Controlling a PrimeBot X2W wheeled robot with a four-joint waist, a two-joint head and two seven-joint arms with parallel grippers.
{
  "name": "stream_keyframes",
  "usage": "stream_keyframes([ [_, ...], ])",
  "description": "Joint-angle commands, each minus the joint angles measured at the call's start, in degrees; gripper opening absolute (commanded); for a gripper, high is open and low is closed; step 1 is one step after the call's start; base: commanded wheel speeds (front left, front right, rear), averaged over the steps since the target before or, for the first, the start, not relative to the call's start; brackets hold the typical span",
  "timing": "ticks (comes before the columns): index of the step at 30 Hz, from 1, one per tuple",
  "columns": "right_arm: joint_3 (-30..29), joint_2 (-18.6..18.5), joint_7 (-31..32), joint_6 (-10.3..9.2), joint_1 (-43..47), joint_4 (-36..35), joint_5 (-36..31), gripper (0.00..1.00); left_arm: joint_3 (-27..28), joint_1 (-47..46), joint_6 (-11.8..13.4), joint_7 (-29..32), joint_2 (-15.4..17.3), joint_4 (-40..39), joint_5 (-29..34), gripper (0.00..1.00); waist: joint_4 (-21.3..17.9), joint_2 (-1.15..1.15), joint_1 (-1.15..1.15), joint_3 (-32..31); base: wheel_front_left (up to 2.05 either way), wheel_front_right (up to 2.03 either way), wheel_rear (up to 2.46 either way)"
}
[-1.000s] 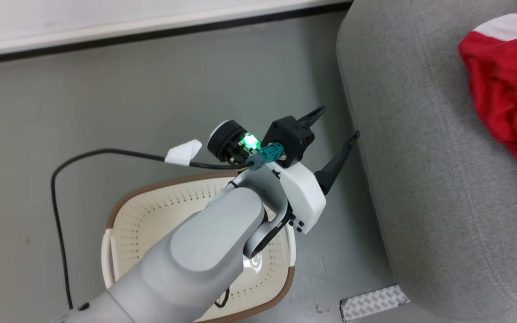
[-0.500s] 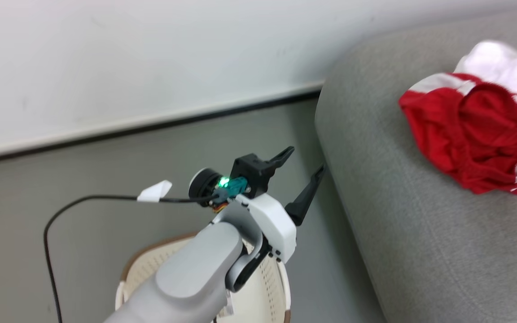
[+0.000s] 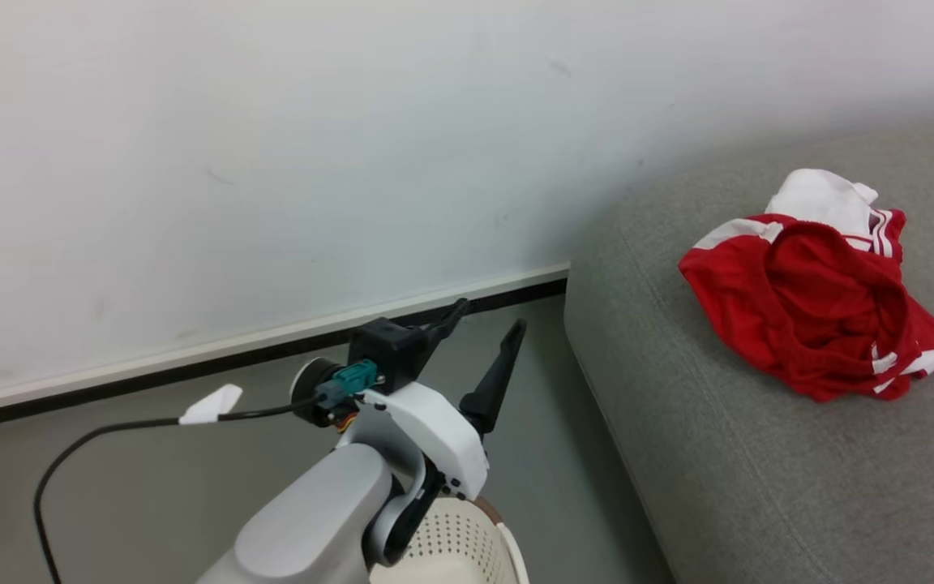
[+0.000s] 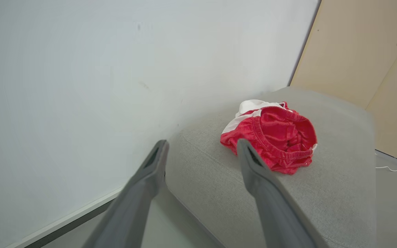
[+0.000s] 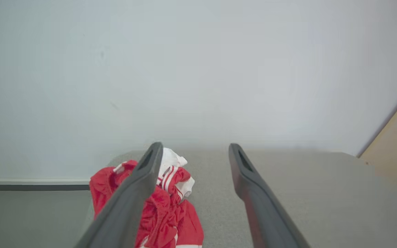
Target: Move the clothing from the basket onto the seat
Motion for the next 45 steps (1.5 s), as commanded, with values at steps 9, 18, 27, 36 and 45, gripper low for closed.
stream_keyframes([
  [9,-11.1,7.1,-5.2,-0.13,4.6,-7.3,-5.9,1.0,3.5,4.5,3.8,-1.8,3.8,-3.1,-1.5,1.0,5.1,0.0,0.02,-2.8,0.0,0.0,0.0],
  [18,-26.6,17.7,-5.2,-0.13,19.1,-15.9,-19.3,1.0,9.6,9.8,7.5,-2.7,8.9,-6.5,-2.0,1.0,9.3,0.0,0.02,-4.0,0.0,0.0,0.0],
  [27,-35.2,27.8,-5.2,-0.13,32.3,-19.9,-26.8,1.0,16.2,16.5,9.2,-2.7,9.5,-9.4,0.4,1.0,13.5,0.0,0.02,-4.9,0.0,0.0,0.0],
  [36,-40.9,35.8,-5.2,-0.13,41.5,-24.5,-34.4,1.0,28.0,26.7,8.6,-2.8,6.8,-14.9,6.6,1.0,14.9,0.0,0.02,-5.3,0.0,0.0,0.0],
  [45,-41.6,41.1,-5.2,-0.13,46.9,-24.7,-39.3,1.0,35.7,34.9,6.4,-2.8,2.5,-18.1,15.3,1.0,14.6,0.0,0.02,-5.6,0.0,0.0,0.0],
])
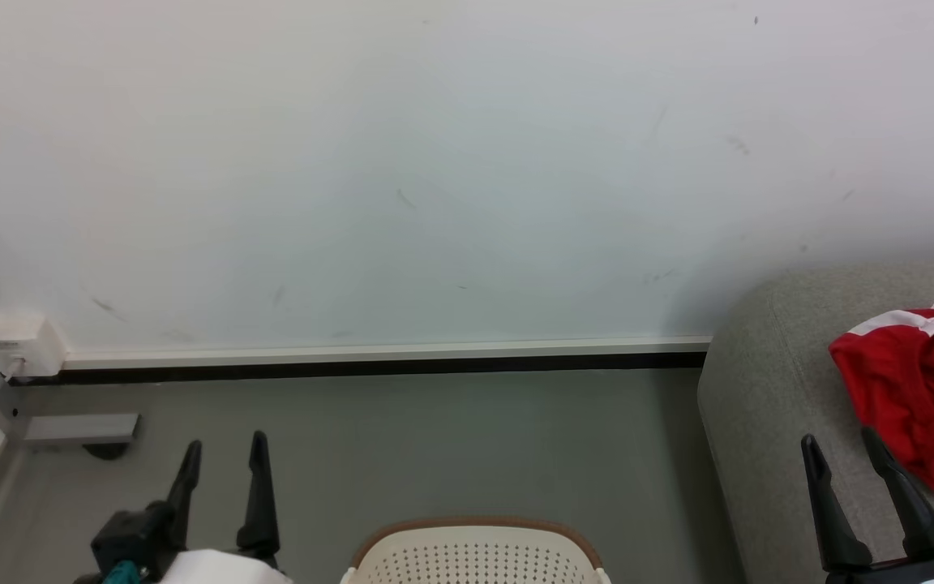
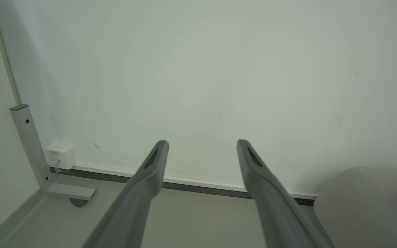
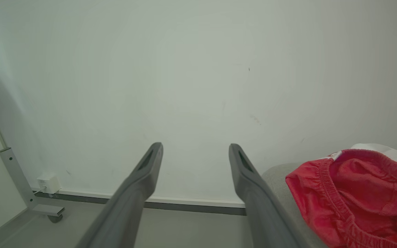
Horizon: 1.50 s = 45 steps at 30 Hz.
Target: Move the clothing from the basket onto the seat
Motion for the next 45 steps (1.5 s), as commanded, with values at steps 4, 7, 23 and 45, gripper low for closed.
stream_keyframes([
  [4,0.6,-0.3,-0.2,-0.13,0.4,0.3,-1.2,1.0,2.5,2.6,-1.8,0.0,-1.4,0.6,2.4,1.0,-0.4,0.0,0.0,-0.1,0.0,0.0,0.0],
  [7,0.6,-0.3,-0.2,-0.13,-0.3,0.2,-1.5,1.0,4.5,3.6,-3.0,0.0,-2.4,0.6,3.8,1.0,-0.8,0.0,0.0,-0.1,0.0,0.0,0.0],
  [23,1.7,-1.1,-0.2,-0.13,-1.6,1.5,-1.3,1.0,10.7,4.7,-7.7,0.0,-6.9,1.2,9.0,1.0,-1.3,0.0,0.0,-0.4,0.0,0.0,0.0],
  [45,2.9,-1.5,0.1,0.01,-1.2,2.5,-0.8,0.0,13.4,4.0,-10.6,0.0,-8.8,3.4,10.8,0.0,-1.6,0.0,0.0,-0.5,0.0,0.0,0.0],
])
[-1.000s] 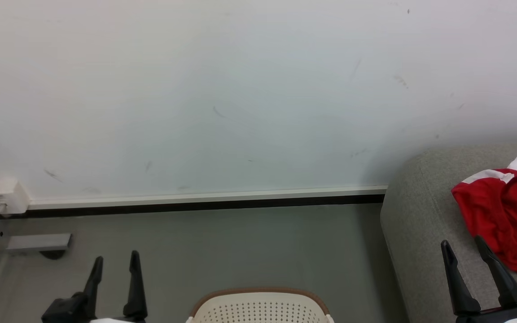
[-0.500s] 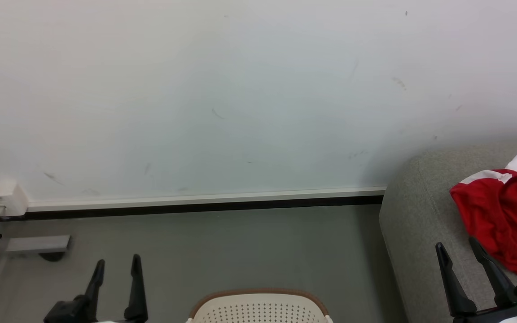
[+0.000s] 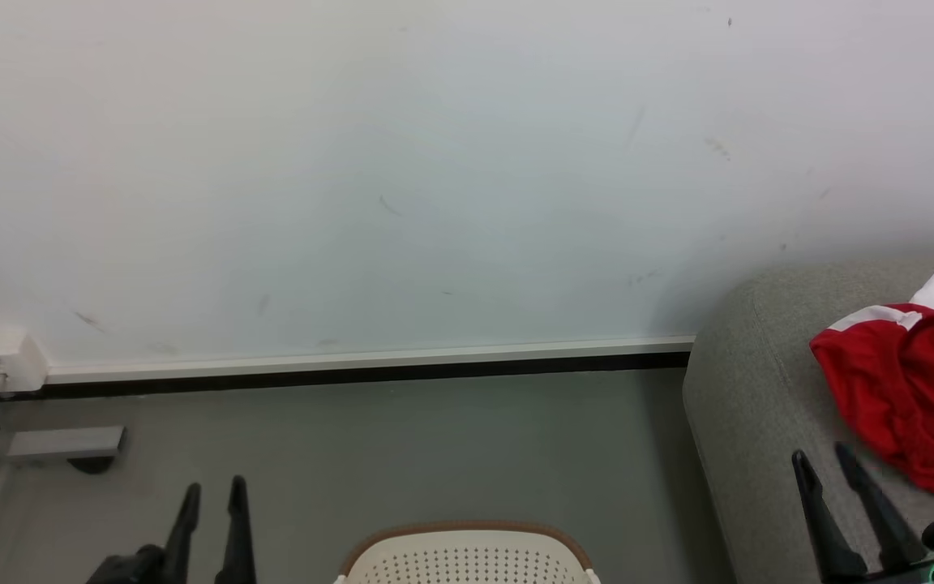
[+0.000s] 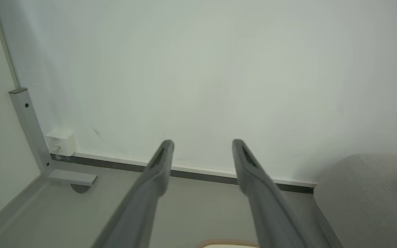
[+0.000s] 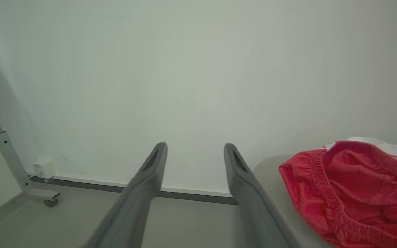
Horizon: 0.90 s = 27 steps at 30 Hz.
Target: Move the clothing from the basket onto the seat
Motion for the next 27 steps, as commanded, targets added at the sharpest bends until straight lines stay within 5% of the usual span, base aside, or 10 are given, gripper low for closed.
stream_keyframes([
  [1,0.1,0.2,0.1,0.0,0.3,0.2,0.1,0.0,0.1,0.1,0.0,0.1,-0.1,0.4,-0.1,0.0,0.0,0.0,0.0,0.0,0.0,0.0,0.0],
  [27,-4.5,4.0,6.0,-0.02,-0.7,2.3,19.9,0.0,1.8,-1.5,-2.6,6.4,-0.4,1.5,-23.4,0.0,0.6,0.0,0.0,0.7,0.0,0.0,0.0],
])
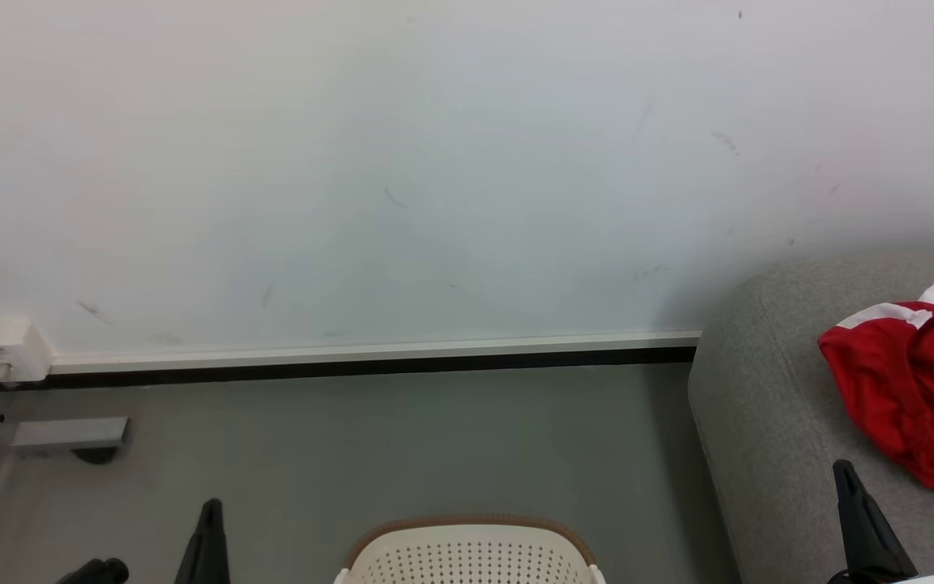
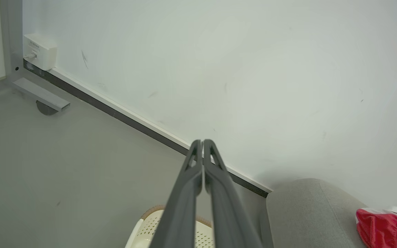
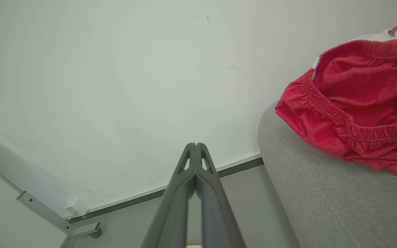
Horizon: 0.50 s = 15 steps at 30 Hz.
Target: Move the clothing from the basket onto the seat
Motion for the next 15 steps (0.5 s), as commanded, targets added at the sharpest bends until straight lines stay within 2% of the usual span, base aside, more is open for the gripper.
stream_keyframes([
  [1,-0.7,-0.3,0.3,-0.03,-1.7,-0.5,1.5,0.0,0.4,-1.6,-0.4,0.2,0.3,-1.0,-1.6,0.0,0.0,0.0,0.0,0.0,0.0,0.0,0.0],
  [15,-3.1,1.2,3.2,-0.04,-2.7,-0.1,11.2,0.0,1.2,-2.7,-1.7,3.3,0.3,-1.1,-13.2,0.0,0.4,0.0,0.0,0.5,0.0,0.0,0.0],
])
